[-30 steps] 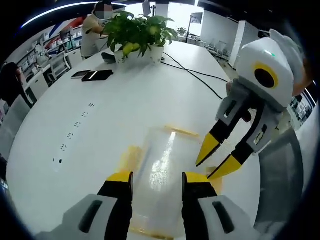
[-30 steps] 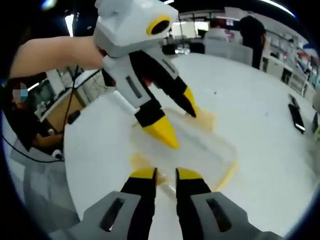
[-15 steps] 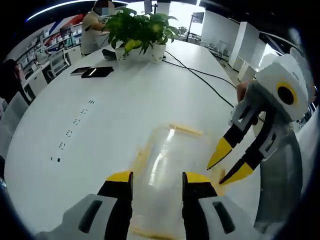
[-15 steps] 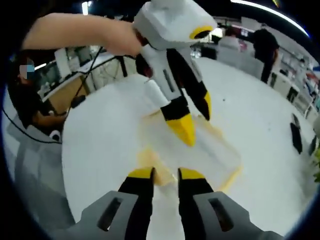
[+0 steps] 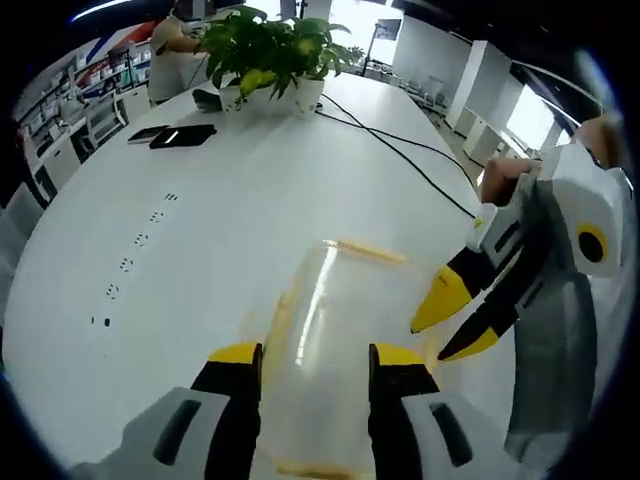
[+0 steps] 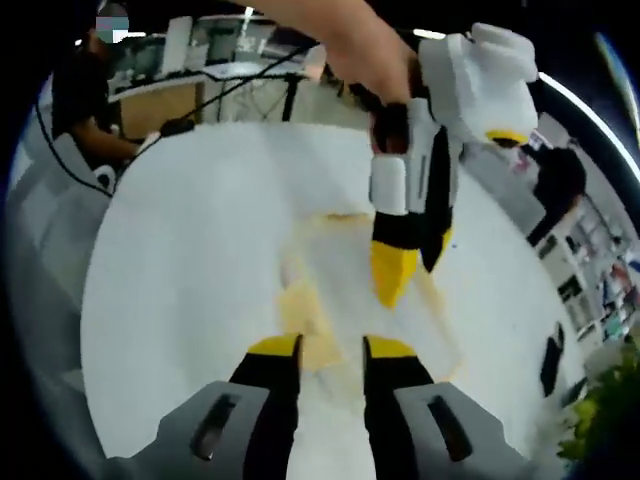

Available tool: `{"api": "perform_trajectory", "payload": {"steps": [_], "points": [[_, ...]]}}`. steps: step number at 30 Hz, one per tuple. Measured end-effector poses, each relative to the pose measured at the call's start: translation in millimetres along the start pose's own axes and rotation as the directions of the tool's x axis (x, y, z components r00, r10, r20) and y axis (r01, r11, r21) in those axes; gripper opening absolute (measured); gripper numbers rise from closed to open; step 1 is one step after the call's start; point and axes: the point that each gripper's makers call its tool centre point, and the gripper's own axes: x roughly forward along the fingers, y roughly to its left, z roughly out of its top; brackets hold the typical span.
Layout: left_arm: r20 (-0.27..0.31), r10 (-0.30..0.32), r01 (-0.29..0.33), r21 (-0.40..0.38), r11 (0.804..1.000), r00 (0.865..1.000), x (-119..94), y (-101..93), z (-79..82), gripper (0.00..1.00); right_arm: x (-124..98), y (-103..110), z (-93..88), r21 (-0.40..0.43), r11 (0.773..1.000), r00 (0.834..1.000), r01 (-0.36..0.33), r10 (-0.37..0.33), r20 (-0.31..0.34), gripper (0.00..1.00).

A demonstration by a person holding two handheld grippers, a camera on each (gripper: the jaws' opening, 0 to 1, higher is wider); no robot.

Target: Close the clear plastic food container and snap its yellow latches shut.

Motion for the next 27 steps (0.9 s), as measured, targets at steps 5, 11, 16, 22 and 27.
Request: {"api": "perform_trajectory", "payload": {"steps": [5,11,16,22,27], "points": [[-0.009,-0.046,0.047,0.021,0.999,0.999,4.0,-2.7,2.8,0.37,5.3,0.5,1.2,-0.1,0.995,1.0,0.005,-0.005,-0.001,0.22],[-0.038,-0.108,0.109,0.026,0.994,0.993,6.9,-5.9,2.5,0.37,10.2,-0.6,4.2,-0.144,0.99,1.0,-0.009,0.01,0.0,0.25],[-0.084,-0.161,0.166,0.052,0.985,0.983,9.2,-11.3,2.6,0.4,12.7,-1.2,6.2,-0.164,0.986,1.0,-0.028,0.028,-0.002,0.27],[-0.124,-0.188,0.201,0.107,0.974,0.974,9.6,-20.2,3.4,0.42,14.6,-1.3,7.7,-0.173,0.983,0.998,-0.062,0.061,-0.012,0.29],[-0.158,-0.19,0.208,0.111,0.972,0.969,11.0,-16.2,4.8,0.43,13.9,-2.0,7.0,-0.212,0.974,0.996,-0.084,0.082,-0.021,0.28]]}}
